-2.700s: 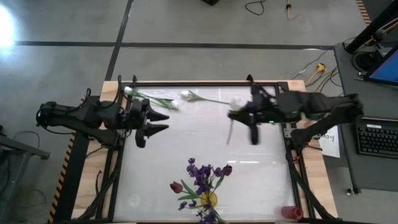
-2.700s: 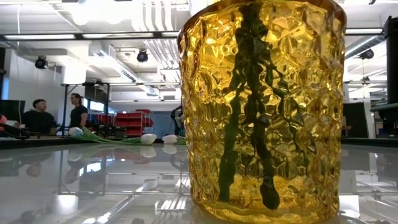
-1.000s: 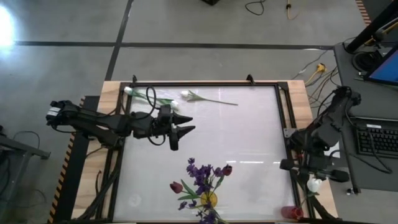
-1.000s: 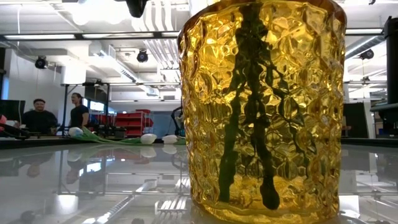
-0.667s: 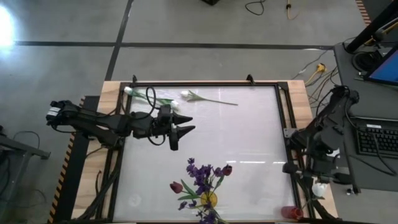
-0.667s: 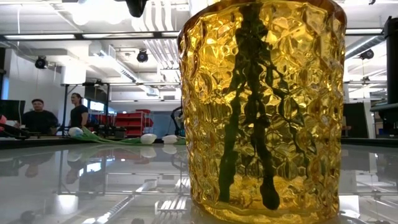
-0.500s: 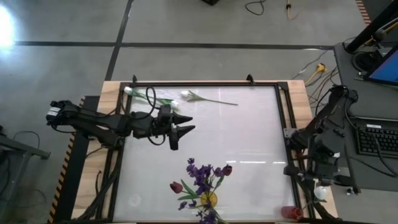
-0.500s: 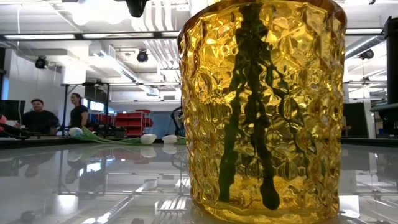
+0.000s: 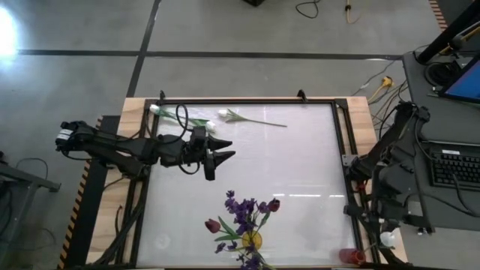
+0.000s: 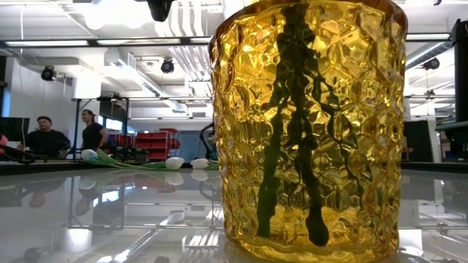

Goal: Sort flowers into vase by color
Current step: Put the white flower into the red vase

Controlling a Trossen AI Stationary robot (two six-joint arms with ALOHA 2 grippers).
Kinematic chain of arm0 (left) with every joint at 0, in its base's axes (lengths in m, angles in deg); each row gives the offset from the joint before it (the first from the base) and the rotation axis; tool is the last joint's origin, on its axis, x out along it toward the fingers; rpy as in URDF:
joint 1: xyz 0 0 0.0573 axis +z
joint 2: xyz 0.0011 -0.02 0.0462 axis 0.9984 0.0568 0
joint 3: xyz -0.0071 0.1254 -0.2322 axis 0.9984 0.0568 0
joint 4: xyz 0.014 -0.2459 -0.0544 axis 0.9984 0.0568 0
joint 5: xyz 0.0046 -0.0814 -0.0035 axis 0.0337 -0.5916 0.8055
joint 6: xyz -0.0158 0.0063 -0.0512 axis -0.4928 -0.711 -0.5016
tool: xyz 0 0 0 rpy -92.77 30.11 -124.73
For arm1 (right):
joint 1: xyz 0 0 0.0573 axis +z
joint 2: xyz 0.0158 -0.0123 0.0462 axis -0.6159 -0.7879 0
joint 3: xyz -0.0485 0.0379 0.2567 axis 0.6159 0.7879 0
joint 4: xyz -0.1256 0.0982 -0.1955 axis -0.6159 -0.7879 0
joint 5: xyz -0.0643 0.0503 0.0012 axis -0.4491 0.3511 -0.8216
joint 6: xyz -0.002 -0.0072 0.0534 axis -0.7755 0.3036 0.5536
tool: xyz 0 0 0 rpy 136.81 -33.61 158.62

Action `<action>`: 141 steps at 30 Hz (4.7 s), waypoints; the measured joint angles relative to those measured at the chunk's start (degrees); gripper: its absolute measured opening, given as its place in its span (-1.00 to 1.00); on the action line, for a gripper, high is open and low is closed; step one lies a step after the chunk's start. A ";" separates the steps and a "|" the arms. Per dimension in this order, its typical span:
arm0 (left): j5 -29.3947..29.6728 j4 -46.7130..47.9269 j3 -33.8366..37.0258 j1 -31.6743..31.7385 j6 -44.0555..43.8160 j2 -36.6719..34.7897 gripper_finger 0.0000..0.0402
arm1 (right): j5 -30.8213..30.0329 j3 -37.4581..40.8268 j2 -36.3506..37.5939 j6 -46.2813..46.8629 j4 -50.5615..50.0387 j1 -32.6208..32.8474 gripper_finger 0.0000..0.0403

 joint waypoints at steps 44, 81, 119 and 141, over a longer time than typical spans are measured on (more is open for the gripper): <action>-7.80 -9.25 0.00 -0.11 -22.69 2.46 -0.08 | 11.61 -2.37 -3.07 38.83 -17.81 1.08 -0.07; -14.48 -3.28 0.00 0.19 -24.28 5.92 -0.21 | 8.65 -10.89 -5.87 35.42 -24.93 1.43 0.50; 1.67 45.74 0.32 30.95 -42.81 7.89 -0.31 | -64.53 -26.62 -4.86 22.00 -45.92 -8.03 0.59; 6.29 48.01 2.71 54.24 -75.08 26.20 -0.31 | -73.63 -26.53 -14.95 31.05 -43.70 -23.75 0.52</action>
